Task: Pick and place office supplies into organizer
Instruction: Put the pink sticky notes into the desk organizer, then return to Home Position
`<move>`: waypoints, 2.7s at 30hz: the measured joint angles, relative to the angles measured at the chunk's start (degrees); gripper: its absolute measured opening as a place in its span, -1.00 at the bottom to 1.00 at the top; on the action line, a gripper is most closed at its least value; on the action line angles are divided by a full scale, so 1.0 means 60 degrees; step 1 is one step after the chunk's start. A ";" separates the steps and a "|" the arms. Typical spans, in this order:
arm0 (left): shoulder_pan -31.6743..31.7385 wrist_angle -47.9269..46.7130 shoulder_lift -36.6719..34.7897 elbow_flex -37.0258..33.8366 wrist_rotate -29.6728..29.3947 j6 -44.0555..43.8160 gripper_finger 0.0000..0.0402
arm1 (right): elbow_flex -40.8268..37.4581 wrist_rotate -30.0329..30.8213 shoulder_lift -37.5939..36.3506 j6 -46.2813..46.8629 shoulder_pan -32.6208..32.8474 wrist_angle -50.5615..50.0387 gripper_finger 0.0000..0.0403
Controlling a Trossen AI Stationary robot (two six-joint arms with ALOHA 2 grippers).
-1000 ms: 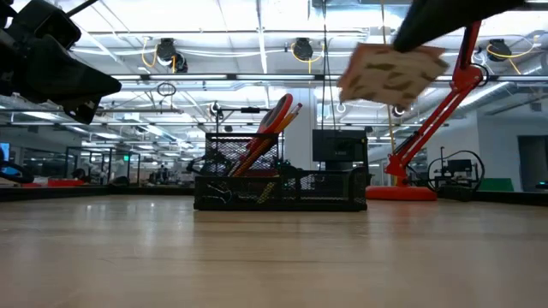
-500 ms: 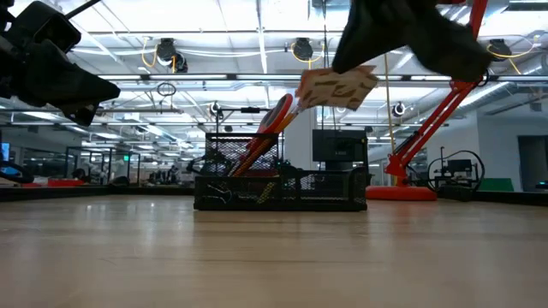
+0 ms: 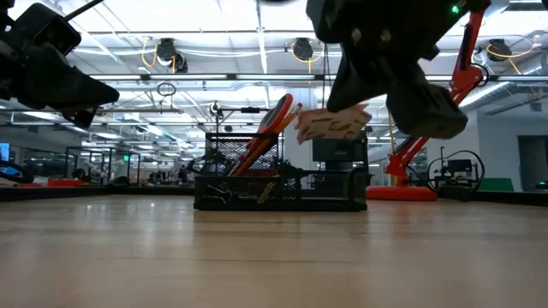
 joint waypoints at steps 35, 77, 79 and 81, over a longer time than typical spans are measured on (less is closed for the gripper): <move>0.0004 -0.0080 -0.0002 0.0000 0.0120 0.0248 -0.85 | -0.5186 -0.1060 -0.2212 -0.3909 -0.1736 0.8880 -1.00; 0.0003 -0.0080 -0.0003 0.0000 0.0167 0.0255 -0.85 | -0.5220 -0.4724 -0.3161 -0.3374 -0.2599 0.8981 -0.28; 0.0000 -0.0087 -0.0004 0.0000 0.0171 0.0274 -0.85 | -0.5220 -0.4726 -0.3568 -0.3370 -0.2514 0.8920 -0.25; 0.0000 -0.0087 0.0000 0.0000 0.0174 0.0288 -0.85 | -0.5220 -0.4733 -0.3966 -0.3368 -0.2418 0.8958 -0.23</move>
